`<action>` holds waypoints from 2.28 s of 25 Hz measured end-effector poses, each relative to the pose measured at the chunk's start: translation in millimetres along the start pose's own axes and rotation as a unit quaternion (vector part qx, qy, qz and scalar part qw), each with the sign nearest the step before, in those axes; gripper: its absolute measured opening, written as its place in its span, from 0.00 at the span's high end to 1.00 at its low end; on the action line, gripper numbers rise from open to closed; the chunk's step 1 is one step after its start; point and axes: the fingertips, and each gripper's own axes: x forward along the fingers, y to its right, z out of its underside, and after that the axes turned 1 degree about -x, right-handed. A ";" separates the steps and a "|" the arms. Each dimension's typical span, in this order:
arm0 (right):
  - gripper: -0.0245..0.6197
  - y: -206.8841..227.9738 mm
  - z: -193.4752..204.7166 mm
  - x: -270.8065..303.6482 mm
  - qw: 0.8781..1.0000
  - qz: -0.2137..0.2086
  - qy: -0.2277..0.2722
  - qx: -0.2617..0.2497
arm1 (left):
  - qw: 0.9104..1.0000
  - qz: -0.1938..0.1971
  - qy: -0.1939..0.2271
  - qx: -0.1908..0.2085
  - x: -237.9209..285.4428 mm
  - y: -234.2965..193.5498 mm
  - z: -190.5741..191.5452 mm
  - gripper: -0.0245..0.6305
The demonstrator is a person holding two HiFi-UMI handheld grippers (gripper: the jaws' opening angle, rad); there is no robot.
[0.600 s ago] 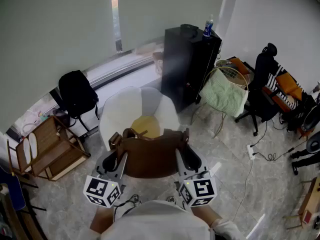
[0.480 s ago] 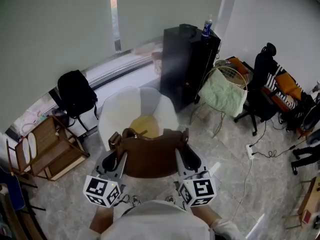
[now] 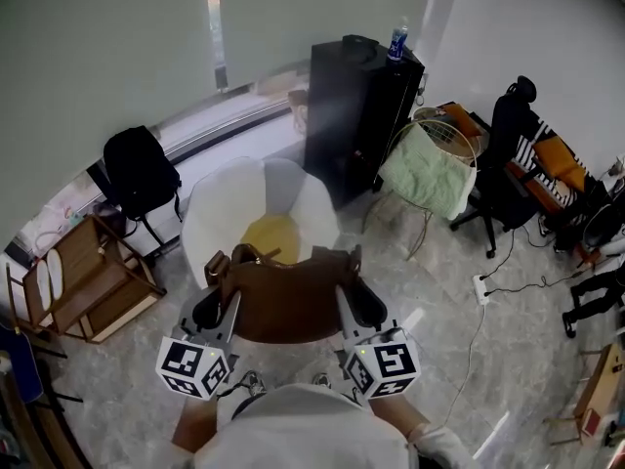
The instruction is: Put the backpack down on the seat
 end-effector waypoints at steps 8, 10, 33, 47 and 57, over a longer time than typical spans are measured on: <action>0.74 40.4 11.5 -12.7 1.000 -0.018 -0.024 0.007 | 1.000 -0.010 -0.010 -0.012 21.6 34.7 15.1 0.81; 0.74 50.8 16.3 -17.3 0.999 -0.027 -0.032 0.005 | 1.000 -0.014 -0.013 -0.017 26.5 44.2 21.8 0.81; 0.74 54.3 7.2 74.8 0.999 0.017 -0.031 0.013 | 0.999 0.033 -0.021 -0.021 97.4 -32.8 -1.4 0.81; 0.74 34.5 3.1 146.8 0.998 0.056 -0.026 0.028 | 0.997 0.071 -0.023 -0.013 138.8 -108.3 -23.4 0.81; 0.75 87.9 -2.7 177.2 0.999 0.027 -0.034 0.030 | 0.998 0.042 -0.027 -0.023 188.2 -95.0 -25.6 0.81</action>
